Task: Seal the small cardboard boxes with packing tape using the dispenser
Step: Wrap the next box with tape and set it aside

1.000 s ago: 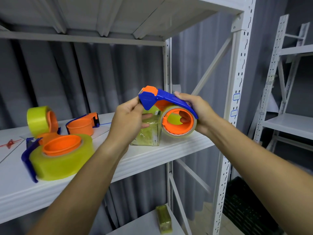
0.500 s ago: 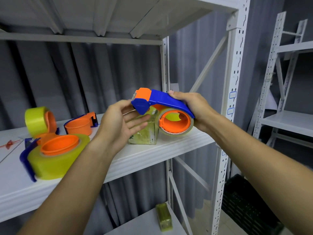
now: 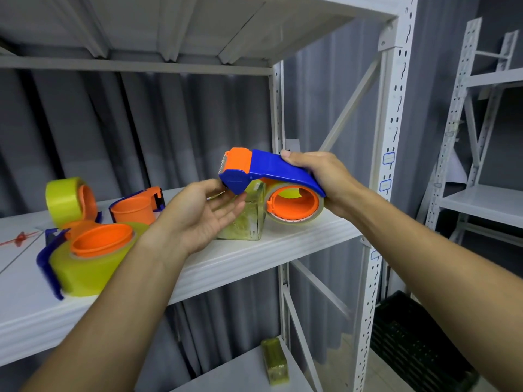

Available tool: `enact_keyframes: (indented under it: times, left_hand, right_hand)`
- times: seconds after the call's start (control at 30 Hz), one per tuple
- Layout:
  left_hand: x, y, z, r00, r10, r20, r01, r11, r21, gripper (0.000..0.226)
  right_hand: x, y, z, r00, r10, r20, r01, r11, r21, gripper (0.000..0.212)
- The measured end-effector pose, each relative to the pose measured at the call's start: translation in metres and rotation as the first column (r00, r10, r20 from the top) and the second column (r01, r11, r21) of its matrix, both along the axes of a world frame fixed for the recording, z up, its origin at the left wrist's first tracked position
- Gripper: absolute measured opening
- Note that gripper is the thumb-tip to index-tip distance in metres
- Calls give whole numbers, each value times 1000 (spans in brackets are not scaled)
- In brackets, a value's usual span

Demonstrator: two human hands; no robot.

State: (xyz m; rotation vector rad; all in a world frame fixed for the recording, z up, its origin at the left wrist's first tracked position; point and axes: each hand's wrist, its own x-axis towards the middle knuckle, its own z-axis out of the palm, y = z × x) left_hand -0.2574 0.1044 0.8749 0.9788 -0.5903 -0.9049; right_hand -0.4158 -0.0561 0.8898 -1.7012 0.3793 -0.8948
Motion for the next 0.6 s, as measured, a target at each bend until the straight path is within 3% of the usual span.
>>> enact_keyframes:
  times: [0.1,0.23,0.6]
  left_hand:
    - [4,0,-2,1000,-3,20,2,1000,20,23]
    - [3,1,-1,997,-35,70,33,999,33,41]
    - [3,-3,-4,987,0,161,-4,1000,21,27]
  right_hand:
    - [-2,-1,1,1000,2,-3,-2,1000,-4,33]
    - [-3,-2,1,1000,-2,-22,2,1000,-19,32]
    - [-3,-4,1,999,-10,-44,8,999,-36,32]
